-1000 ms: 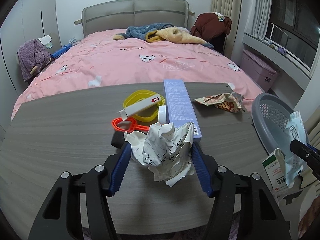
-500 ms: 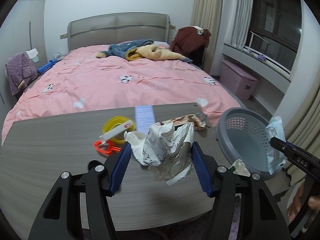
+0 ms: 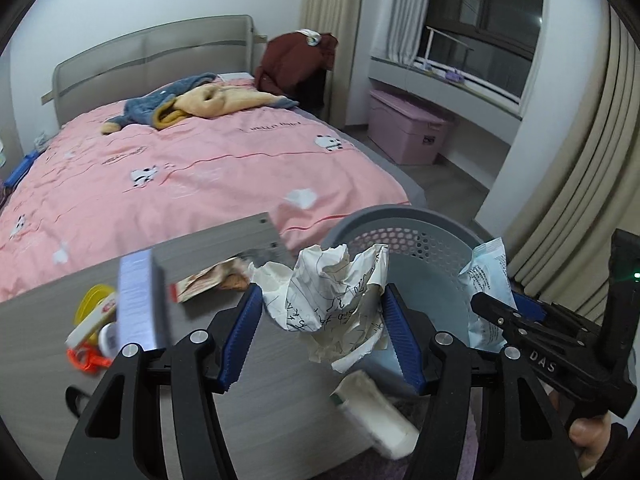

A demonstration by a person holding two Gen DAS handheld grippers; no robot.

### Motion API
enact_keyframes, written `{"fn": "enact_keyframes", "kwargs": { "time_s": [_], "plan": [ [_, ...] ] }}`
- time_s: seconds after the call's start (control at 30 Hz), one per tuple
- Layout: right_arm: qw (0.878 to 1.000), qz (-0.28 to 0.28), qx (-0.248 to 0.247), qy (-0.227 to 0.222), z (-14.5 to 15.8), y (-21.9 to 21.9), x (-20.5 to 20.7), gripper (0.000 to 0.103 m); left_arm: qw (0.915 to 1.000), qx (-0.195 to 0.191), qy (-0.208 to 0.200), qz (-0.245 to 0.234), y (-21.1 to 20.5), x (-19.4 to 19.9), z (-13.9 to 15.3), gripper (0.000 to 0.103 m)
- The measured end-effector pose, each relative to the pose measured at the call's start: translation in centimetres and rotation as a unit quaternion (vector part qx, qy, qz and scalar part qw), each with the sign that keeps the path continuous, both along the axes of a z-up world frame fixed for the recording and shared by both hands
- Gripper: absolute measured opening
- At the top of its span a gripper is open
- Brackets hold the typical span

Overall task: Collect trash
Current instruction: 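Drop the packet into the wastebasket with the right gripper while the left gripper drops the crumpled paper in, then grasp the white carton with the right gripper and lift it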

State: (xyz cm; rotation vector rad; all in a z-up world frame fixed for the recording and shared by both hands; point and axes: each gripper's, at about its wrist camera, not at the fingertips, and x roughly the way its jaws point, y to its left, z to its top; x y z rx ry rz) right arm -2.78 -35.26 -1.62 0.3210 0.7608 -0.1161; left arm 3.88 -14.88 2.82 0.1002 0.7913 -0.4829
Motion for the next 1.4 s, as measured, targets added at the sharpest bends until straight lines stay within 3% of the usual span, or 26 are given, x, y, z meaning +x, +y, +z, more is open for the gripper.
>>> {"fn": "enact_keyframes", "kwargs": {
  "time_s": [0.4, 0.57, 0.7, 1.4],
  "plan": [
    [1.000, -0.005, 0.022, 0.018, -1.6, -3.7, 2.4, 0.049, 0.9984, 0.025, 0.027, -0.043, -7.2, 3.6, -1.9, 0.061],
    [1.000, -0.006, 0.027, 0.013, -1.6, -4.3, 2.6, 0.052, 0.9985, 0.029, 0.027, -0.037, -7.5, 4.2, -2.0, 0.064],
    [1.000, -0.009, 0.023, 0.006, -1.4, -4.1, 2.3, 0.067, 0.9986, 0.034, 0.025, -0.032, -7.5, 4.5, -2.0, 0.072],
    [1.000, -0.018, 0.019, 0.014, -1.8, -3.8, 1.4, 0.068, 0.9993, 0.024, 0.027, -0.007, -5.7, 3.7, -1.7, 0.075]
  ]
}}
